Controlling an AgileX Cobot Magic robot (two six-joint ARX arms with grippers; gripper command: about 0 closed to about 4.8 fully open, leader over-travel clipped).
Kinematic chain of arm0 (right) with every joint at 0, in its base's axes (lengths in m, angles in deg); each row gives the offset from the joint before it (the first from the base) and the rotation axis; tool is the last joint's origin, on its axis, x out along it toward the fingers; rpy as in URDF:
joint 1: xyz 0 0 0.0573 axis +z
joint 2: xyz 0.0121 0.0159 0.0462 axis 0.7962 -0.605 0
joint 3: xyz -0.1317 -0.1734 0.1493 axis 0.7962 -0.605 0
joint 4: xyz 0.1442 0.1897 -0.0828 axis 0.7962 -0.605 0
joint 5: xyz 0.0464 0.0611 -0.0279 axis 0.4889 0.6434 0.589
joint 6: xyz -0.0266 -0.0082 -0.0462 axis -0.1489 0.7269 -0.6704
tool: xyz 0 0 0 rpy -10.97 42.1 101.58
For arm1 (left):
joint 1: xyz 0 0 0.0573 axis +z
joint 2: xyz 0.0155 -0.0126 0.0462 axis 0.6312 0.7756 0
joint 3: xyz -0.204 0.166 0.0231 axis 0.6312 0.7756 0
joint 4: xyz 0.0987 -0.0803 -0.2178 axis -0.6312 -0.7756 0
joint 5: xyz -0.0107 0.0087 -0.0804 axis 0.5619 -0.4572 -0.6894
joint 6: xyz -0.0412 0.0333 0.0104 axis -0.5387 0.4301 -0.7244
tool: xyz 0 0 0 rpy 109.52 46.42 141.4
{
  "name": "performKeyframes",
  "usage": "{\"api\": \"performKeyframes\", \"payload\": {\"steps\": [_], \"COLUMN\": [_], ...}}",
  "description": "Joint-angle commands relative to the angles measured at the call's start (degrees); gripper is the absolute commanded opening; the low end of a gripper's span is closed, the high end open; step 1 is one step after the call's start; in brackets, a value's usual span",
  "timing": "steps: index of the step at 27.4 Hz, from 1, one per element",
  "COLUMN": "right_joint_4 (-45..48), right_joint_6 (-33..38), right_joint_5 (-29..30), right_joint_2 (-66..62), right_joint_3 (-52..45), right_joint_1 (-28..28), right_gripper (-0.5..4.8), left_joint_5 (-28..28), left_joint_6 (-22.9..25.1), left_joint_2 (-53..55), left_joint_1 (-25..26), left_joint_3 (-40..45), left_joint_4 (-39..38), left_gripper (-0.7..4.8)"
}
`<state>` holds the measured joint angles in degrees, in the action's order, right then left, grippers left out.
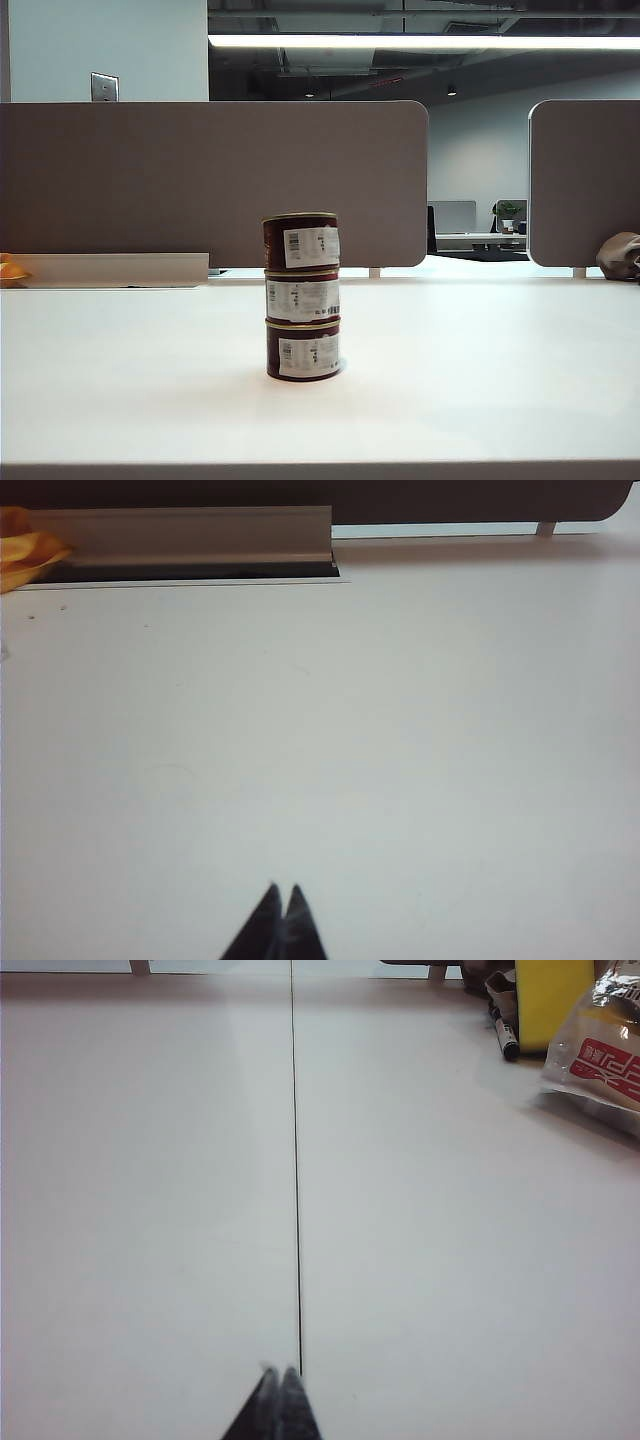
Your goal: Pick up the cans one by one and stack them together.
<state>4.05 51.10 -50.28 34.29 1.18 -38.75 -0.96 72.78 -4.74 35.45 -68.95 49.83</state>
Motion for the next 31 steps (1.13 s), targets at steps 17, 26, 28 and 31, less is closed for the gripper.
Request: {"api": "performKeyframes", "payload": {"steps": [17,26,28,31], "right_joint_4": [-0.37,-0.37,-0.37,-0.37], "right_joint_6": [-0.11,-0.11,-0.11,-0.11], "right_joint_5": [-0.44,-0.44,-0.44,-0.44], "right_joint_2": [0.02,0.02,0.02,0.02], "right_joint_3": [0.04,0.04,0.04,0.04], "right_joint_1": [-9.97,-9.97,-9.97,-9.97], "right_gripper": [-0.05,-0.05,-0.05,-0.05], "left_joint_5": [0.02,0.04,0.04,0.04], "left_joint_6": [0.22,0.22,0.22,0.22], "left_joint_2": [0.04,0.04,0.04,0.04], "left_joint_1": [6.88,6.88,6.88,6.88], "left_joint_3": [0.07,0.07,0.07,0.07], "left_joint_4": [-0.26,-0.26,-0.26,-0.26], "left_gripper": [-0.05,-0.05,-0.05,-0.05]}}
